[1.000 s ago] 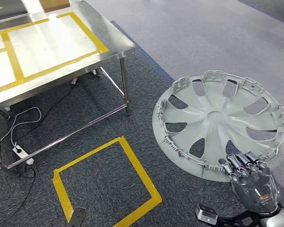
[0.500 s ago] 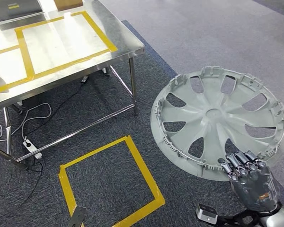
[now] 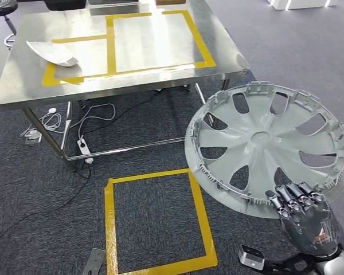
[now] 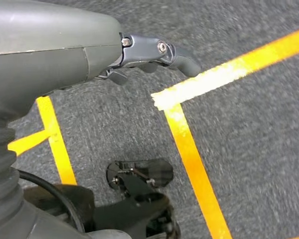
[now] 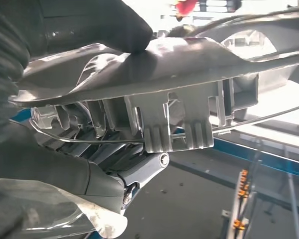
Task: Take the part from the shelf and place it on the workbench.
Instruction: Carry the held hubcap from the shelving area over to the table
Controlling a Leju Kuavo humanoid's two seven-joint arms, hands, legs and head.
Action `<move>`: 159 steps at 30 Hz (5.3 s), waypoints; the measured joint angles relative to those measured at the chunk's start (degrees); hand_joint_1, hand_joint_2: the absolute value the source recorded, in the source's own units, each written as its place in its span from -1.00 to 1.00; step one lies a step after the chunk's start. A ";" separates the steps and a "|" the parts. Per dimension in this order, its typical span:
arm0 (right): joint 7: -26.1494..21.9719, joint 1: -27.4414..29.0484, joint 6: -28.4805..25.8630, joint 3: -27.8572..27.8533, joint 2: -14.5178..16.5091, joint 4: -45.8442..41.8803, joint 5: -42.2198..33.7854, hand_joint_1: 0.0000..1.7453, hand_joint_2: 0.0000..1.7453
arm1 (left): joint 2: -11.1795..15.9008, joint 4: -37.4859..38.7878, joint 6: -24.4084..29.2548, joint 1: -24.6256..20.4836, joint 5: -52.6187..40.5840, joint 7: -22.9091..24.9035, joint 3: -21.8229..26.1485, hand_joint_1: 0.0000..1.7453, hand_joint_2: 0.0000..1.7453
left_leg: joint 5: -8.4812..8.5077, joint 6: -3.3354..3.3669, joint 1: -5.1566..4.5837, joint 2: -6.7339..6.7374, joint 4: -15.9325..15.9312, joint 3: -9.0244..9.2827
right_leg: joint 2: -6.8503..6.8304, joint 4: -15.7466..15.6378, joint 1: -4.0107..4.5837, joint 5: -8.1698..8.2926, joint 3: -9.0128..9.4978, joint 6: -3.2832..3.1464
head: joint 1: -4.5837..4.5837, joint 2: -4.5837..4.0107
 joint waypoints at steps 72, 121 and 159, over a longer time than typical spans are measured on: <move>-13.42 0.65 -0.02 -6.19 6.62 0.45 -7.85 1.00 1.00 | 0.21 -0.10 -0.24 -0.03 -0.11 -0.09 0.00 -1.00 1.00 | -4.29 -1.92 0.66 -1.45 2.50 1.37 | 3.51 -8.86 -0.28 6.31 1.45 -1.81 | -0.38 0.00; -13.08 0.69 -0.02 -6.81 6.68 0.69 -7.90 1.00 1.00 | 0.27 -0.14 -0.78 0.06 -0.61 0.16 0.04 -1.00 1.00 | -1.50 0.79 0.70 -1.29 -1.77 2.67 | 3.59 5.50 -0.07 -2.55 -3.04 1.00 | -0.28 0.00; -13.18 0.47 -0.09 -6.65 6.67 1.40 -8.02 1.00 1.00 | 0.28 -0.22 -0.91 0.11 -1.25 0.79 0.04 -1.00 1.00 | -5.05 0.04 0.38 -1.51 -0.24 5.16 | 3.52 -6.66 0.63 4.78 -0.56 -0.69 | -0.14 0.00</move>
